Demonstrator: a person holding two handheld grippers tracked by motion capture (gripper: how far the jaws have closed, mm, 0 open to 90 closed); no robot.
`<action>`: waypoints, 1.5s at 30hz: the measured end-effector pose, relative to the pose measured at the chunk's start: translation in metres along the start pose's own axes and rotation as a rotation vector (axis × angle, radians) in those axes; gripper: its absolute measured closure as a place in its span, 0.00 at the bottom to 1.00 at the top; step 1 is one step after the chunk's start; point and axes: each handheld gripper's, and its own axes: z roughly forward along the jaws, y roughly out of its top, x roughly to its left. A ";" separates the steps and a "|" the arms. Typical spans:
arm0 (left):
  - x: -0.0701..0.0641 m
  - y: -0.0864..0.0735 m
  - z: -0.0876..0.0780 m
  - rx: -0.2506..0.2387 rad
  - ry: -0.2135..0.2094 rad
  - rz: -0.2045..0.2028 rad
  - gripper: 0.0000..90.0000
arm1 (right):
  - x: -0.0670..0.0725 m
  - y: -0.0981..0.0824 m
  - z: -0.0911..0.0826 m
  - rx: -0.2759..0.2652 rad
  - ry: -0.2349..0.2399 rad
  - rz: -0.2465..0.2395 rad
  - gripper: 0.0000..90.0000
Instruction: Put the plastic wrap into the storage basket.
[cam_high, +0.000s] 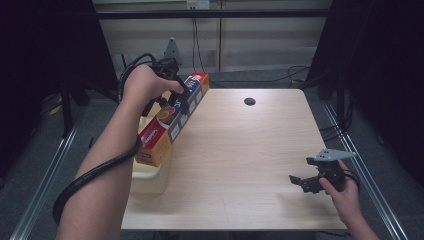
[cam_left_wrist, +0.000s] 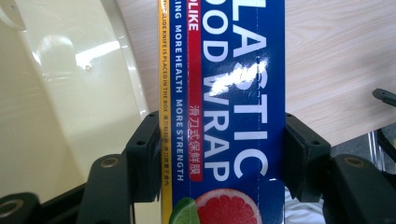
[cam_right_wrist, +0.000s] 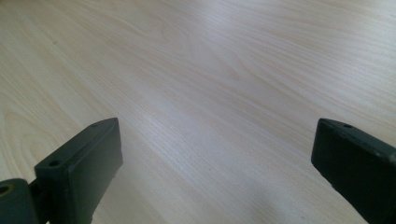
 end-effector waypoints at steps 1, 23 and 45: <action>0.001 0.000 -0.001 0.001 -0.002 -0.004 0.45 | 0.000 0.000 0.000 0.000 0.002 0.000 0.02; 0.030 -0.012 -0.022 -0.025 0.008 -0.084 0.45 | 0.000 0.000 0.001 0.002 0.010 -0.008 0.02; 0.055 -0.028 -0.035 -0.064 0.031 -0.161 0.45 | 0.001 0.000 0.002 0.004 0.005 -0.011 0.02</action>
